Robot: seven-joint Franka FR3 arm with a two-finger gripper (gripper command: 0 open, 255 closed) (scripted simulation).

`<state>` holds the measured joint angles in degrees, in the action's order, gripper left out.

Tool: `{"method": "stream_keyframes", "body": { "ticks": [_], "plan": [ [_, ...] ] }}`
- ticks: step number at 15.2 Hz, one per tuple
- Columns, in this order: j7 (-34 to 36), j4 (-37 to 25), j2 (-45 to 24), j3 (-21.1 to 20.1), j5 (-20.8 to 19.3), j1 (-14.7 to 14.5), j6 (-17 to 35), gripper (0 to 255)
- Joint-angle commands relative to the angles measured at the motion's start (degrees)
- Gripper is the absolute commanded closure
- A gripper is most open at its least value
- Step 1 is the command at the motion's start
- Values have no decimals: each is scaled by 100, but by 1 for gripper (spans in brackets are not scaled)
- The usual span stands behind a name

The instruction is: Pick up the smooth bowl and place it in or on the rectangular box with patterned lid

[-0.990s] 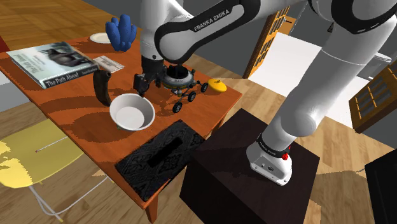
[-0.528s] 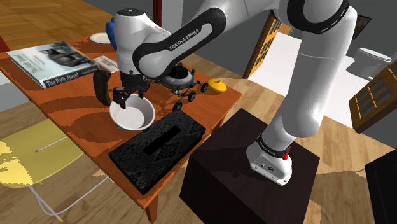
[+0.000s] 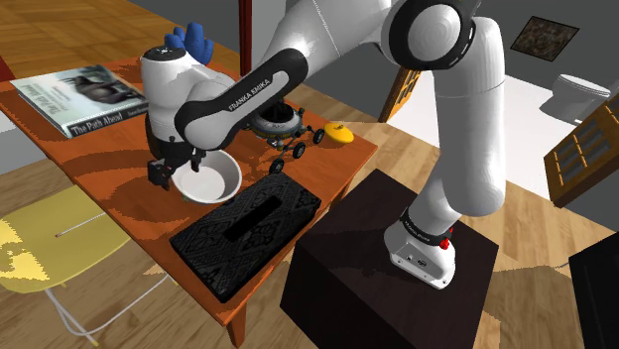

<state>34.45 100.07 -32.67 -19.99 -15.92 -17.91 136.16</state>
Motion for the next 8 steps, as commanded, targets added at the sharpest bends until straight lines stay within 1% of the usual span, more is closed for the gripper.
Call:
{"method": "stream_keyframes", "body": {
  "ticks": [1,5,8],
  "plan": [
    [38,-24,-125,39,-54,-38,99,0],
    [90,-74,-358,112,-143,-95,278,0],
    [98,-82,-393,123,-155,-103,303,0]
  ]
}}
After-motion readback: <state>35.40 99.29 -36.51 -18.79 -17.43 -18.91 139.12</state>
